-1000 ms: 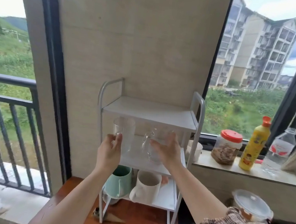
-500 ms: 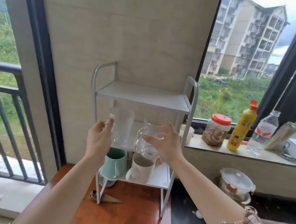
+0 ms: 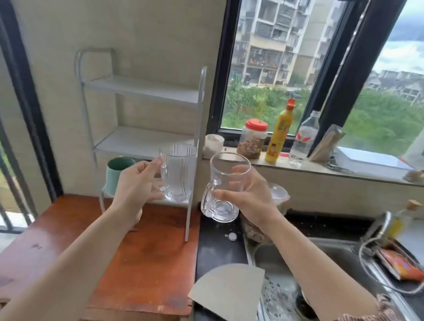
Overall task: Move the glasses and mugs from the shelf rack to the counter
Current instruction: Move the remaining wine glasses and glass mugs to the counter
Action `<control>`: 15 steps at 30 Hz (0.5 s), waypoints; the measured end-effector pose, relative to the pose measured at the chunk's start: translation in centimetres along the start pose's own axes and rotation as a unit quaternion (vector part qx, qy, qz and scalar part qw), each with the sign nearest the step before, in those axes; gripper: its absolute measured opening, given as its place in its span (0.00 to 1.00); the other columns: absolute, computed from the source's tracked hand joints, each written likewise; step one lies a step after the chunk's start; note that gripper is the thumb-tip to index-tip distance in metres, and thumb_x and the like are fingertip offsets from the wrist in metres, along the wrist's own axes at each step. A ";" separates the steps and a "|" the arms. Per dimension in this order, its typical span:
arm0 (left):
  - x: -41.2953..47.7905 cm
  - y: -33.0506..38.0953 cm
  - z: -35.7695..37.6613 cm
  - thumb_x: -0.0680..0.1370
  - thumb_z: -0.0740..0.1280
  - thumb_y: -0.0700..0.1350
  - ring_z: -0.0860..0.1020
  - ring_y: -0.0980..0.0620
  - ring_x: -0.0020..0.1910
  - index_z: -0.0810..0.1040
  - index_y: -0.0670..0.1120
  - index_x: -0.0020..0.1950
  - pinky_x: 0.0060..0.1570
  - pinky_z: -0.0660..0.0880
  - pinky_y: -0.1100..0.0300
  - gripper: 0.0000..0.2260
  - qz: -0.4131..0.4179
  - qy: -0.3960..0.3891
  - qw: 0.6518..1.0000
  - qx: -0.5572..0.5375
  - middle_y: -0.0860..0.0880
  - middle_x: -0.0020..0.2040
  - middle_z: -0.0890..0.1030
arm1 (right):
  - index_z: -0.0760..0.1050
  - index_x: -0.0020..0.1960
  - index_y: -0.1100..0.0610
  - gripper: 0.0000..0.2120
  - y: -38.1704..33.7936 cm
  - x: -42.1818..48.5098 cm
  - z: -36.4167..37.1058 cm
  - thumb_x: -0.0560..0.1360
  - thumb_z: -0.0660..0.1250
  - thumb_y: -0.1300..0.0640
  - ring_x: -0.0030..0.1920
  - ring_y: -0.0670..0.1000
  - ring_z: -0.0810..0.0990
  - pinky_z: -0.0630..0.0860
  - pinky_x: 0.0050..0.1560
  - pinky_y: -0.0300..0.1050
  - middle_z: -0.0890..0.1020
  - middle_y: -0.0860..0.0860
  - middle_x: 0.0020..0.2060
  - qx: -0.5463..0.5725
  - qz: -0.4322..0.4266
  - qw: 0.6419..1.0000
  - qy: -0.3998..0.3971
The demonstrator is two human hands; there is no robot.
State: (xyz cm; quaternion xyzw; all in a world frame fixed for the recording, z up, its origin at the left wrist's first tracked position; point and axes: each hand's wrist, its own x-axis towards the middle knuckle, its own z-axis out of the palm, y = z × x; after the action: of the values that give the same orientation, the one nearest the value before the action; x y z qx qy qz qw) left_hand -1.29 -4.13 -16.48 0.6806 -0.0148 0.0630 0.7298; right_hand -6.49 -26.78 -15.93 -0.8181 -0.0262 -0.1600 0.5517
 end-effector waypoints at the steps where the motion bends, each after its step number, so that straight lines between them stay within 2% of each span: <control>1: -1.4 -0.3 1.5 0.75 0.67 0.55 0.82 0.47 0.44 0.78 0.42 0.43 0.39 0.82 0.51 0.15 -0.009 -0.015 1.000 -0.009 0.47 0.43 0.80 | 0.71 0.57 0.51 0.32 0.5 -1.8 -1.7 0.58 0.82 0.53 0.49 0.48 0.83 0.78 0.46 0.38 0.83 0.51 0.47 0.003 0.015 1.000 0.008; 3: -4.6 -1.0 4.9 0.75 0.67 0.54 0.82 0.49 0.43 0.78 0.44 0.44 0.40 0.82 0.51 0.13 -0.024 -0.046 0.999 -0.009 0.48 0.43 0.81 | 0.70 0.58 0.52 0.33 1.5 -5.4 -5.2 0.58 0.82 0.52 0.49 0.48 0.83 0.78 0.46 0.38 0.83 0.53 0.48 0.002 0.033 0.999 0.027; 5: -8.1 -1.8 8.6 0.76 0.66 0.53 0.83 0.52 0.38 0.78 0.47 0.43 0.35 0.81 0.57 0.11 -0.034 -0.077 0.996 -0.010 0.52 0.39 0.83 | 0.72 0.55 0.48 0.30 2.3 -9.3 -9.0 0.58 0.82 0.53 0.46 0.44 0.83 0.77 0.42 0.33 0.83 0.50 0.47 -0.008 0.043 0.998 0.051; 7: -11.5 -2.6 12.4 0.76 0.66 0.53 0.83 0.51 0.36 0.77 0.47 0.43 0.30 0.80 0.59 0.10 -0.054 -0.112 0.992 -0.020 0.54 0.37 0.84 | 0.72 0.55 0.50 0.30 3.1 -13.2 -12.8 0.57 0.82 0.54 0.46 0.44 0.84 0.79 0.44 0.37 0.83 0.50 0.47 -0.007 0.058 0.996 0.074; 9: -15.1 -3.4 16.4 0.76 0.66 0.52 0.83 0.47 0.40 0.78 0.46 0.42 0.32 0.80 0.56 0.10 -0.078 -0.146 0.986 -0.019 0.53 0.37 0.84 | 0.70 0.58 0.54 0.33 4.1 -17.3 -16.7 0.58 0.82 0.55 0.47 0.47 0.84 0.81 0.47 0.42 0.82 0.53 0.50 -0.004 0.087 0.991 0.102; 11: -18.8 -4.0 20.6 0.76 0.66 0.52 0.82 0.43 0.43 0.79 0.46 0.41 0.38 0.81 0.51 0.10 -0.099 -0.182 0.978 -0.011 0.49 0.40 0.83 | 0.70 0.56 0.53 0.32 4.9 -21.8 -20.5 0.58 0.82 0.57 0.44 0.44 0.84 0.79 0.44 0.37 0.82 0.52 0.49 -0.008 0.111 0.983 0.143; 13: -22.6 -4.6 24.8 0.75 0.67 0.52 0.81 0.43 0.41 0.78 0.45 0.42 0.36 0.81 0.52 0.11 -0.114 -0.221 0.969 -0.004 0.45 0.43 0.82 | 0.71 0.53 0.51 0.30 5.6 -26.2 -24.3 0.57 0.82 0.56 0.44 0.41 0.82 0.77 0.42 0.32 0.81 0.48 0.47 -0.027 0.135 0.972 0.189; 15: -26.3 -5.1 29.1 0.74 0.67 0.53 0.82 0.43 0.41 0.79 0.43 0.43 0.38 0.82 0.50 0.13 -0.120 -0.264 0.957 0.004 0.43 0.44 0.82 | 0.70 0.52 0.50 0.29 6.1 -30.3 -28.0 0.57 0.82 0.54 0.48 0.44 0.80 0.77 0.44 0.36 0.80 0.47 0.48 -0.049 0.157 0.959 0.229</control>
State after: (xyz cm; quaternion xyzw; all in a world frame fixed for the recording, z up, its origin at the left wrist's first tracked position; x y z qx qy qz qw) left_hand -24.97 -35.31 -22.21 0.6724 -0.1250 -0.2072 0.6995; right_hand -40.37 -50.65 -20.64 -0.7795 0.2373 -0.2556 0.5203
